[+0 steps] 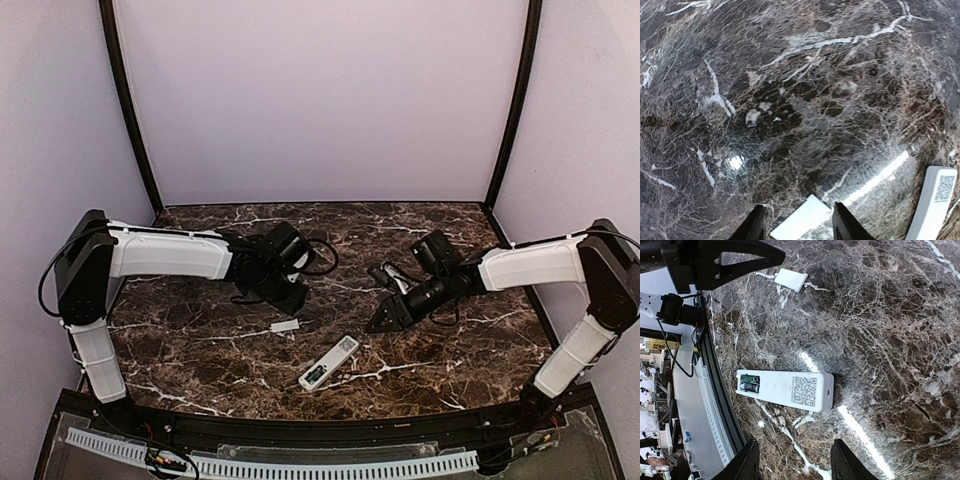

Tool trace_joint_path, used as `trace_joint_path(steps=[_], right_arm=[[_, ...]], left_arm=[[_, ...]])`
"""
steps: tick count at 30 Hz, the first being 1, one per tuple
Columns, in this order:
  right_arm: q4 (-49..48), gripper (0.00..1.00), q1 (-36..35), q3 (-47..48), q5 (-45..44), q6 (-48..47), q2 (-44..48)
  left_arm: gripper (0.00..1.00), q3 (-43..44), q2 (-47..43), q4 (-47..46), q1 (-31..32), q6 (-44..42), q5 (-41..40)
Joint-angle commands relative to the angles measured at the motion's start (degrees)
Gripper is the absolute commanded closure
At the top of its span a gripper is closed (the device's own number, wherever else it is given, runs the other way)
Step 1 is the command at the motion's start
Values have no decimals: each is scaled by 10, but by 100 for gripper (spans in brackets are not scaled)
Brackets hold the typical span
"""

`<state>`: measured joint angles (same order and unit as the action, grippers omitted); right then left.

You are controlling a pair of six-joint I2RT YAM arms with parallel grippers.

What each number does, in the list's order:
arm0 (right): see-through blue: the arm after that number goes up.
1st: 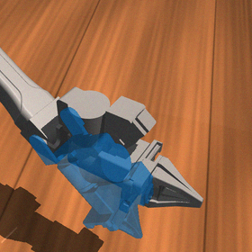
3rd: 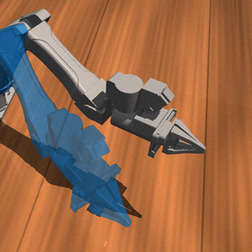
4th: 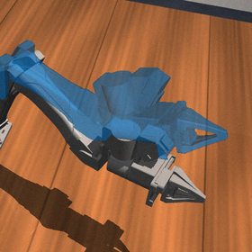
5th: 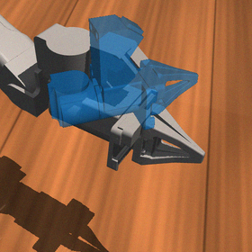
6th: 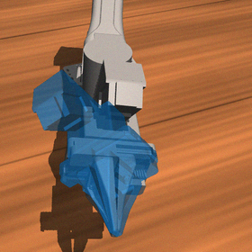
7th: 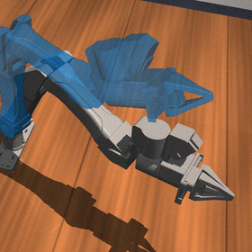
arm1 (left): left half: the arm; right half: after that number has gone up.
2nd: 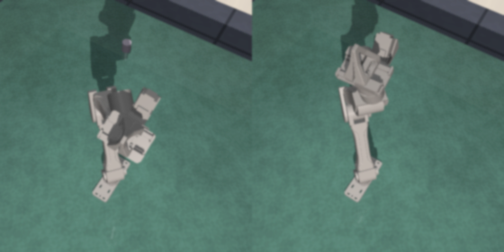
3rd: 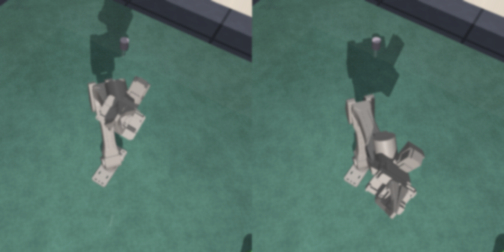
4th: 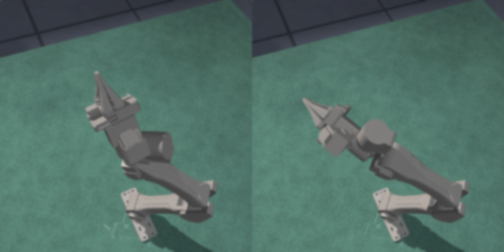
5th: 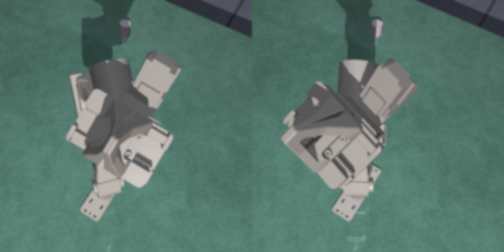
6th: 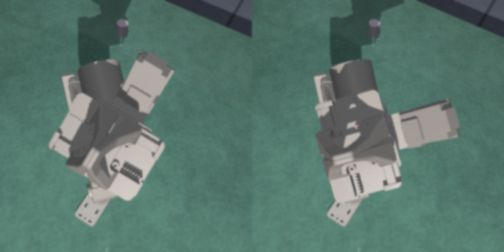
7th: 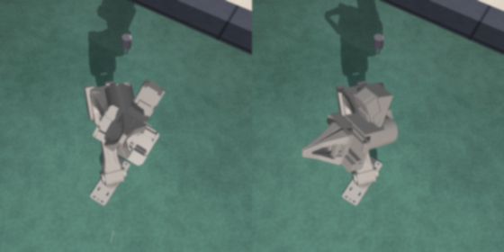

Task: Load the batteries into the remote control
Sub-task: Adjust the battery cover at the center of the board.

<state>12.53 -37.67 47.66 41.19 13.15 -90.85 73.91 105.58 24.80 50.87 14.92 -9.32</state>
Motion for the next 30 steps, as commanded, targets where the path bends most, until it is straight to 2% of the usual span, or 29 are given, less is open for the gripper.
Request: trace_joint_path(steps=[1,7,11,15,23,30], right_arm=[[1,53,5,-7,-4,-9,10],[-1,53,7,-9,-3,-12,7],[-1,53,7,-10,-3,-13,6],[-1,53,7,-10,-2,-13,5],[-1,53,8,-13,-5,-12,11],[3,54,8,-13,-8,-13,12]], left_arm=[[56,20,21,66,-6,24,-14],[59,4,22,91,-3,90,-40],[54,-16,14,80,-3,101,-30],[46,-30,13,59,-5,83,-15],[37,-63,8,2,-18,26,71],[37,-86,4,-10,-24,15,144]])
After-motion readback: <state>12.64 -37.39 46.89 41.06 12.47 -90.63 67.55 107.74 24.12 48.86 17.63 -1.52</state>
